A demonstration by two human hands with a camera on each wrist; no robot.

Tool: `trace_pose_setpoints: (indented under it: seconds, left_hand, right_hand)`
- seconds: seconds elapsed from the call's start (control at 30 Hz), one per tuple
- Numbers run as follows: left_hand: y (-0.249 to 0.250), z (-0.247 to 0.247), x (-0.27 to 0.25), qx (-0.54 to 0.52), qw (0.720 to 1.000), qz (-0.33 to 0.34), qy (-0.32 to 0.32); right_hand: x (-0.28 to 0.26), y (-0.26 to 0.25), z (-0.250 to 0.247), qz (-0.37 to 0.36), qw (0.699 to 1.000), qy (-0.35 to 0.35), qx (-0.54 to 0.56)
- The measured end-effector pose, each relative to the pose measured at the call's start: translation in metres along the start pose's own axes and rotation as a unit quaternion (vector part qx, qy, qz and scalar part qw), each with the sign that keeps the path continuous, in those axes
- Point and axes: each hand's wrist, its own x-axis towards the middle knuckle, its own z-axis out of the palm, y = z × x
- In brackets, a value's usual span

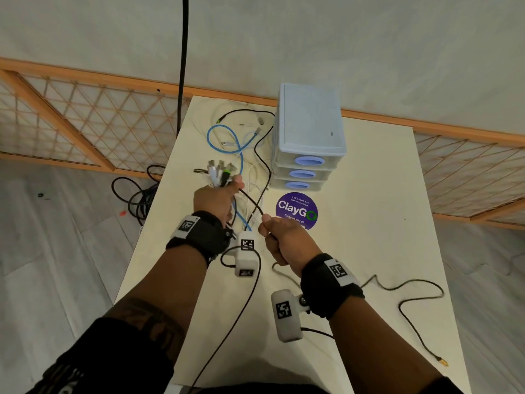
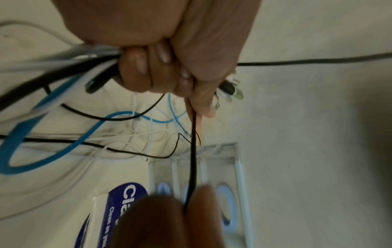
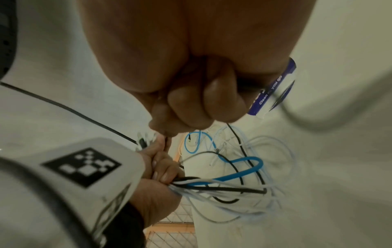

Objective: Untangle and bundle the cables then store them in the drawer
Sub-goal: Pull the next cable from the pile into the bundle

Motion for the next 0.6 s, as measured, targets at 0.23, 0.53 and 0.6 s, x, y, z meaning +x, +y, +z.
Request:
trace_pose_setpoints:
  seconds: [0.23, 0.53, 0.6]
  left_hand:
    - [-0.007, 0.004, -0.031, 0.099, 0.974, -0.034, -0.2]
    - [0.007, -0.004, -0.005, 0.018, 0.992, -0.037, -0.118]
    - [-0.001, -0.004, -0.015, 0.082, 0.974, -0.052, -0.203]
  right_hand:
    - [0.003, 0.002, 0.003, -0.021, 0.999, 0.021, -0.019]
    - [-0.002, 0.0, -0.001, -0.01, 1.0, 0.016, -0.004]
    - [0.002, 0.0, 0.0, -0.01, 1.0, 0.026, 0.01]
